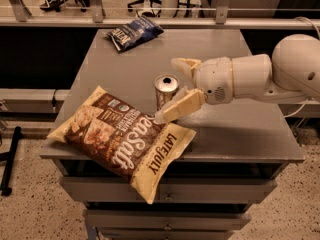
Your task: Move redbull can near brown chip bag
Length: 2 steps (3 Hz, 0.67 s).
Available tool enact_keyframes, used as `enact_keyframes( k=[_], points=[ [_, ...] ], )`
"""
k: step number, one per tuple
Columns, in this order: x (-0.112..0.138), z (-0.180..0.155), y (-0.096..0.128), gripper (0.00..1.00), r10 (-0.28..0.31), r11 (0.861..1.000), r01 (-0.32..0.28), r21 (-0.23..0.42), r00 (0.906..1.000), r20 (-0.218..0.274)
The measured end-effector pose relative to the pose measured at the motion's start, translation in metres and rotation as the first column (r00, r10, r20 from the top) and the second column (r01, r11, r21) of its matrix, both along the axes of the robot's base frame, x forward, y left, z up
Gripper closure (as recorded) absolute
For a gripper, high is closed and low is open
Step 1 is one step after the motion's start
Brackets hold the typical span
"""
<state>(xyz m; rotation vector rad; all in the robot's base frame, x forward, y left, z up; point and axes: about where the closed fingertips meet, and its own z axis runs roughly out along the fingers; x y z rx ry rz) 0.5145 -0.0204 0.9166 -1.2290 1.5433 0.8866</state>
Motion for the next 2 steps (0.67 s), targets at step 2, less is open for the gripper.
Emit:
enact_keyframes(
  k=[2],
  points=[
    [0.025,0.013,-0.073,0.0,-0.063,0.994,0.069,-0.083,0.9947,0.082]
  ],
)
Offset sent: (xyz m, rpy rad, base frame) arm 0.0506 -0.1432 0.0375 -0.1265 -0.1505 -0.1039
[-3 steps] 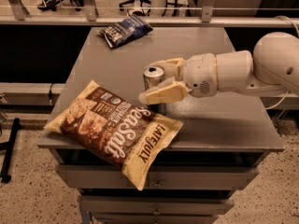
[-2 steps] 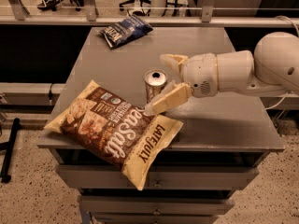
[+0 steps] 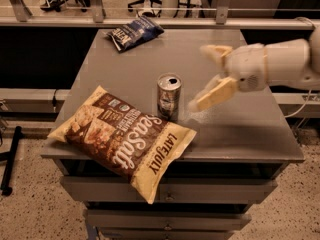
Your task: Move redbull can near brown chip bag
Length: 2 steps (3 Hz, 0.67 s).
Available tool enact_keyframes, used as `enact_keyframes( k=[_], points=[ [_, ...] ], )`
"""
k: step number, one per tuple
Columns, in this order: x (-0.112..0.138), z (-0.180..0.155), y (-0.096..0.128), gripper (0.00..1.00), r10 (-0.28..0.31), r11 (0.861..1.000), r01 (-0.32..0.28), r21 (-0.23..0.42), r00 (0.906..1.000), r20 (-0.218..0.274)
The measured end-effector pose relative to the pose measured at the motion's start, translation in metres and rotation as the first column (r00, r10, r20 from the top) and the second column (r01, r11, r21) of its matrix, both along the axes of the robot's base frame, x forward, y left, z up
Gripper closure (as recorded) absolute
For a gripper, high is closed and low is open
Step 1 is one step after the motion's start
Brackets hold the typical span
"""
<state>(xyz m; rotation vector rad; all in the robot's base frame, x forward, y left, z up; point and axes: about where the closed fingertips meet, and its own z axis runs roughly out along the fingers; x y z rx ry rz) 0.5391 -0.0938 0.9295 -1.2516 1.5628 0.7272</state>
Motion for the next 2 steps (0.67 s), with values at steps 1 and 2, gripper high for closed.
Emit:
enact_keyframes(
  k=[1,2],
  points=[
    [0.016,0.03,-0.059,0.0,-0.042,0.998,0.045,-0.035,0.9963,0.075],
    [0.036,0.074,-0.109,0.0,-0.122,0.99,0.132,-0.043,0.9746,0.188]
  ],
)
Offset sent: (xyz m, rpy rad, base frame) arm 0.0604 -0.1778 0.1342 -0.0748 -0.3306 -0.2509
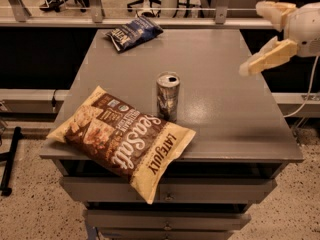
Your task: Move redbull can near brown chip bag
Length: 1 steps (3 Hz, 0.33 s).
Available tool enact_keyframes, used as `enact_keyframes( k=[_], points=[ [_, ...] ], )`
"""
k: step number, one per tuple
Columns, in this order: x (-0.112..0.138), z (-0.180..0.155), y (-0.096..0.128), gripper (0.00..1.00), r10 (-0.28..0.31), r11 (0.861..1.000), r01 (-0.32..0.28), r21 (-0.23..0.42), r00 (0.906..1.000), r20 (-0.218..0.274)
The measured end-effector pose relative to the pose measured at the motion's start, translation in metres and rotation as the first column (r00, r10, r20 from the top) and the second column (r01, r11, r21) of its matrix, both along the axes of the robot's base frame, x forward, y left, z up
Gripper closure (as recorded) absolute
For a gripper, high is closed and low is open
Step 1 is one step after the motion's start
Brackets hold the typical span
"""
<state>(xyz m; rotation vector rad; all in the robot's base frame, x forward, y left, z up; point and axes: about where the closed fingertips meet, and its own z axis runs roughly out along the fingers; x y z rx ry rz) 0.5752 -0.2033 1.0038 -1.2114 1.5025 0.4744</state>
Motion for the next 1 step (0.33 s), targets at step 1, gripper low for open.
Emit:
enact_keyframes(
  k=[1],
  points=[
    [0.0031,0.0198,-0.0103,0.0,-0.021,1.0,0.021,0.004,0.999,0.04]
  ],
)
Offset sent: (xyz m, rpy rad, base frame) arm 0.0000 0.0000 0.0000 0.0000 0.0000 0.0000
